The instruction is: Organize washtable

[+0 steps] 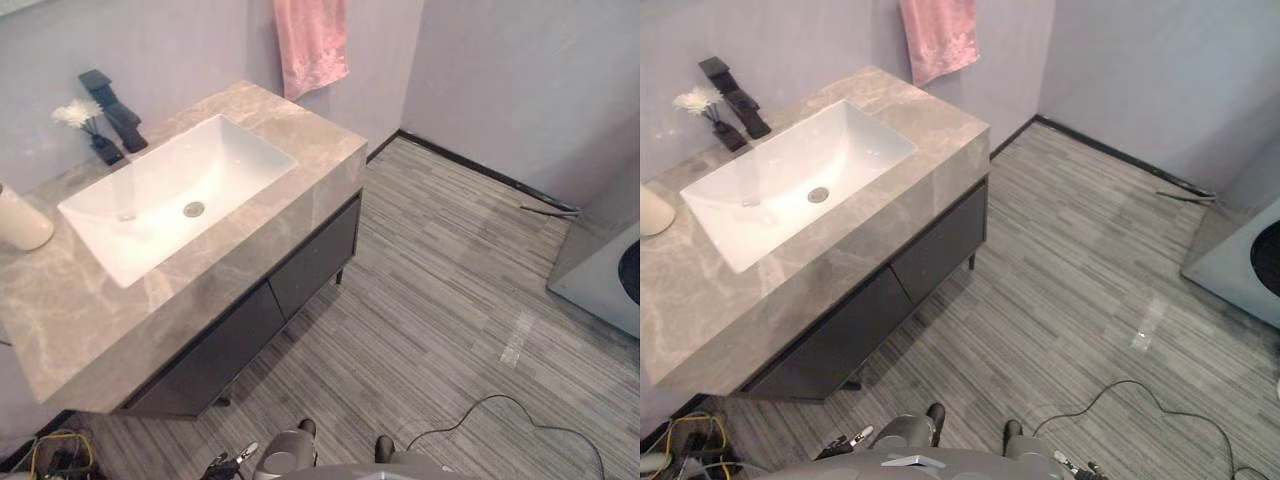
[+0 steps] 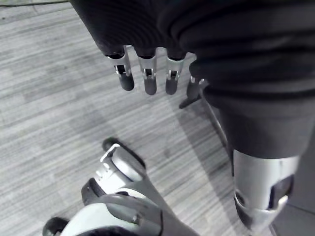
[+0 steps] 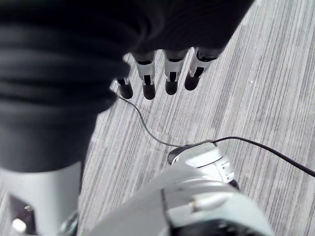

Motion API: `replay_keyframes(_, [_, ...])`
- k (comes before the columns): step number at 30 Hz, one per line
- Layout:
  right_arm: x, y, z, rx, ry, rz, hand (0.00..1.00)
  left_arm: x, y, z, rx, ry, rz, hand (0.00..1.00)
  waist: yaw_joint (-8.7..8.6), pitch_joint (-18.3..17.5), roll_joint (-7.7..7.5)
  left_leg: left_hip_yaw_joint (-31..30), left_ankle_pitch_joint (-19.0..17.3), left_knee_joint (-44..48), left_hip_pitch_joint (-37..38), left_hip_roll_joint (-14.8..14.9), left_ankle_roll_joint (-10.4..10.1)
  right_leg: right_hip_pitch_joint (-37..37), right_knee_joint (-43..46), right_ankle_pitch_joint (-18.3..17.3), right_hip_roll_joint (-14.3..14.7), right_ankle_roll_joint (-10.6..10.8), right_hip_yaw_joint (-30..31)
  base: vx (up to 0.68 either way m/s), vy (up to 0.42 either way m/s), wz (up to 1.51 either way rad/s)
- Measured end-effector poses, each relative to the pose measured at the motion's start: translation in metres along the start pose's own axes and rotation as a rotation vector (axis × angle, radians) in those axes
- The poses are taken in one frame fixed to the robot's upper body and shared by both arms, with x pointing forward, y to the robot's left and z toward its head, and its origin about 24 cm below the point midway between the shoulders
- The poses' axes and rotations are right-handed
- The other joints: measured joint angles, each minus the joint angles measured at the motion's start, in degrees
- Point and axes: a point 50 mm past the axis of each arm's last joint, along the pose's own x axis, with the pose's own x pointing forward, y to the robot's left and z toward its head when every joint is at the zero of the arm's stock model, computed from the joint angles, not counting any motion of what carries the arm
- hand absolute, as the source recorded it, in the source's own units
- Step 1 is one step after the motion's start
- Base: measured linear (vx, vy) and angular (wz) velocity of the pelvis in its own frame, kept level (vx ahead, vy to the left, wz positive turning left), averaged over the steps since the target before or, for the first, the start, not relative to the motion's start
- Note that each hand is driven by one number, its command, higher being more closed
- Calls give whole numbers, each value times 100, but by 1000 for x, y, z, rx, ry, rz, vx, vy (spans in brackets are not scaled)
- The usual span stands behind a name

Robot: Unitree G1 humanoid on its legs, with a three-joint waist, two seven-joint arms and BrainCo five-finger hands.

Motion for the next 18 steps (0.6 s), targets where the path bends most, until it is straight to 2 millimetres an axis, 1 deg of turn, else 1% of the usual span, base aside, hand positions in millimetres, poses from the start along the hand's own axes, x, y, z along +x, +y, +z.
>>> replay_keyframes(2, [2, 2, 7, 0, -17, 5, 0, -2, 2, -7, -3, 21, 5, 0, -15, -50, -17, 204, -93, 5, 24, -13, 109, -103, 15, -56, -17, 56, 220, 234, 75, -67])
replay_keyframes(3, [1, 1, 5, -2, -12, 3, 0, -1, 0, -5, 2, 17, -2, 0, -6, -131, 27, 317, -140, -14, 45, -21, 116, -152, 62, -104, -30, 101, 323, 265, 64, -48])
replay_keyframes(4, [1, 1, 5, -4, -10, 2, 0, -1, 0, -5, 3, 16, -3, 0, -10, -140, -24, 374, -173, -19, 57, -29, 142, -200, 139, -122, -32, 120, 380, 286, 44, -42])
replay_keyframes(5, [1, 1, 4, -3, -8, 4, 0, 0, 0, -2, 14, 10, -6, 0, -32, -186, -86, 469, -211, -20, 78, -47, 226, -288, 310, -222, -43, 158, 447, 329, 23, -41])
replay_keyframes(6, [1, 4, 3, -1, -6, 10, 0, 1, 1, 2, 23, -2, -8, 0, -43, -231, -100, 563, -225, -19, 165, -68, 270, -353, 508, -322, -60, 192, 508, 324, 11, -41])
replay_keyframes(7, [1, 6, 3, 0, -7, 14, 0, 2, -1, 7, 33, -14, -15, 0, -48, -229, -127, 614, -219, -54, 210, -70, 270, -416, 638, -347, -49, 215, 553, 287, -6, -53])
replay_keyframes(8, [1, 8, 7, 0, -20, 20, 0, 4, -3, 16, 61, -39, -28, 0, -59, -213, -155, 767, -204, -44, 298, -34, 273, -604, 1007, -352, 18, 227, 575, 228, -8, -79])
replay_keyframes(9, [3, 13, 13, 3, -37, 33, 0, 5, -3, 23, 76, -56, -33, 0, -92, -168, -209, 1012, -197, 324, 307, 11, 258, -726, 1425, -276, 79, 339, 541, 174, 20, -93])
replay_keyframes(10, [4, 19, 18, 7, -52, 45, 0, 5, -1, 25, 86, -59, -30, 0, -98, -91, -264, 1139, -195, 869, 138, -12, 247, -719, 1649, -202, 23, 433, 489, -67, 70, -104])
replay_keyframes(11, [5, 27, 28, 9, -71, 64, 0, 6, 2, 29, 108, -75, -32, 0, -171, 60, -399, 1256, -391, 1506, -184, -24, 369, -749, 1970, -146, -92, 500, 264, -564, 53, -107])
replay_keyframes(12, [6, 27, 33, 2, -89, 67, 0, 6, 4, 26, 114, -65, -28, 0, -246, 24, -326, 1324, 90, -260, 305, 194, 438, -761, 2116, -181, -187, 480, -400, -693, 6, -132])
replay_keyframes(13, [6, 33, 36, -3, -97, 83, 0, 6, 6, 24, 113, -53, -20, 0, -235, 88, -511, 1711, 215, -431, 606, 110, 389, -797, 2254, -374, -525, 286, -879, -685, -56, -123])
replay_keyframes(14, [7, 36, 41, -5, -114, 94, 0, 6, 8, 22, 119, -42, -14, 0, -255, 66, -529, 1889, 213, -469, 684, 168, 392, -846, 2309, -463, -752, 174, -1429, -373, -37, -100])
replay_keyframes(15, [7, 38, 44, -1, -122, 97, 0, 6, 9, 21, 120, -39, -13, 0, -273, 69, -517, 2003, 212, -495, 740, 217, 392, -875, 2299, -496, -876, 127, -1710, -239, 5, -97])
replay_keyframes(16, [8, 39, 49, 12, -131, 94, 0, 6, 8, 19, 118, -30, -16, 0, -277, 94, -450, 2235, 209, -555, 844, 386, 386, -939, 2195, -515, -1026, 111, -2027, -62, 29, -101])
replay_keyframes(17, [8, 39, 51, 20, -137, 93, 0, 6, 7, 17, 118, -21, -19, 0, -272, 130, -391, 2415, 207, -603, 953, 532, 383, -939, 1949, -495, -1056, 140, -2158, 71, 18, -117])
replay_keyframes(18, [8, 38, 51, 32, -136, 88, 0, 5, 7, 13, 116, -4, -17, 0, -266, 133, -364, 2588, 204, -679, 1062, 631, 376, -936, 1635, -374, -1070, 276, -2274, 106, -69, -112])
